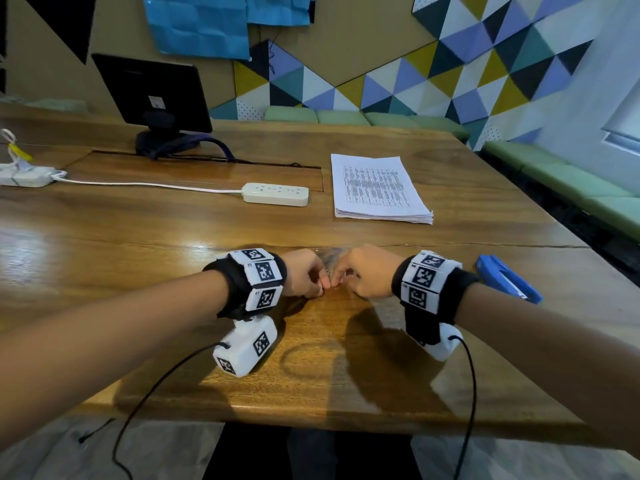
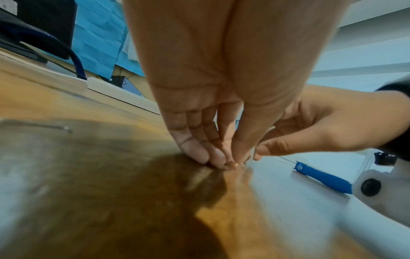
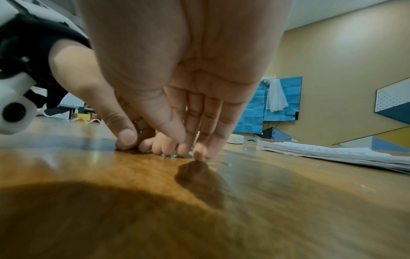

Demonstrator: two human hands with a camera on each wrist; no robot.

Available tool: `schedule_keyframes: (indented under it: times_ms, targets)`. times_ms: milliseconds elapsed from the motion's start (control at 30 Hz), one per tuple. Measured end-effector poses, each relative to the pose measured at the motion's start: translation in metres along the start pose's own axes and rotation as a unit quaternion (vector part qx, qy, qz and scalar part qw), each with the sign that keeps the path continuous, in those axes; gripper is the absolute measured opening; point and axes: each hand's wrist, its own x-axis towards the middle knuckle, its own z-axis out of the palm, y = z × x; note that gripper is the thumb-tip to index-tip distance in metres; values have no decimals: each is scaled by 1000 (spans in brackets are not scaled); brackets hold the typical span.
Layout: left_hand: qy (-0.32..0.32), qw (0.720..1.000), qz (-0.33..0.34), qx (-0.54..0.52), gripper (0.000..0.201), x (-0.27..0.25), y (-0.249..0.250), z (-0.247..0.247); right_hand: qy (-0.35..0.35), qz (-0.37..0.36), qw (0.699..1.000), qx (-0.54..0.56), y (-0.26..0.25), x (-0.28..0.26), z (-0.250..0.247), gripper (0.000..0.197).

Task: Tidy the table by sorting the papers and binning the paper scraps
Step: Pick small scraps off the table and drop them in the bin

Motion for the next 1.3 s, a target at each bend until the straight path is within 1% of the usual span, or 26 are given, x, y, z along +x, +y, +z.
schedule_keyframes:
  times_ms: [67,200,300,400,500,600,667,800,867,967,1067,1133,1200,1267,1300]
  targets:
    - [30,999,-12,-1,21,3,0,-2,8,5,1000,-2,1,5,-2,28]
    - [64,998,-21,-19,21,1,-10,-9,17,40,999,16,15,3,-13,27]
    - [77,996,-33,27,29,2,-14,-8,22,68,997,-3,19,0,-11,29]
    - [74,996,-35,47,30,8,-8,-4,24,69,997,1,11,4,-4,29]
    - [75,996,-30,41,28,15,2,-3,18,45,999,-8,-1,10,-3,27]
    - [84,995,-45,0,31,18,2,-9,41,55,998,9,-2,15,-10,26]
    - [85,995,-59,-16,29,16,-3,-13,48,65,996,25,4,13,-13,23]
    - [49,997,-53,-5,21,15,-10,-8,2,40,999,27,4,10,-9,16]
    - [57,997,-48,-11,21,17,-6,-6,17,30,999,35,-1,13,-5,17]
    - [69,996,-51,-7,34,18,0,-7,26,29,999,37,-6,18,-6,17]
    - [69,995,-73,-1,45,14,-4,-12,24,33,998,37,1,17,-11,15]
    - [61,994,-88,14,45,11,-12,-16,23,36,999,21,5,16,-12,20]
    - [62,993,-98,16,43,8,-18,-19,14,28,1000,2,4,17,-11,33]
    - [69,993,-94,8,41,5,-22,-21,-2,6,1000,-24,-4,18,-9,49]
    - [71,994,-86,9,39,3,-23,-22,-9,-3,999,-36,-8,18,-9,51]
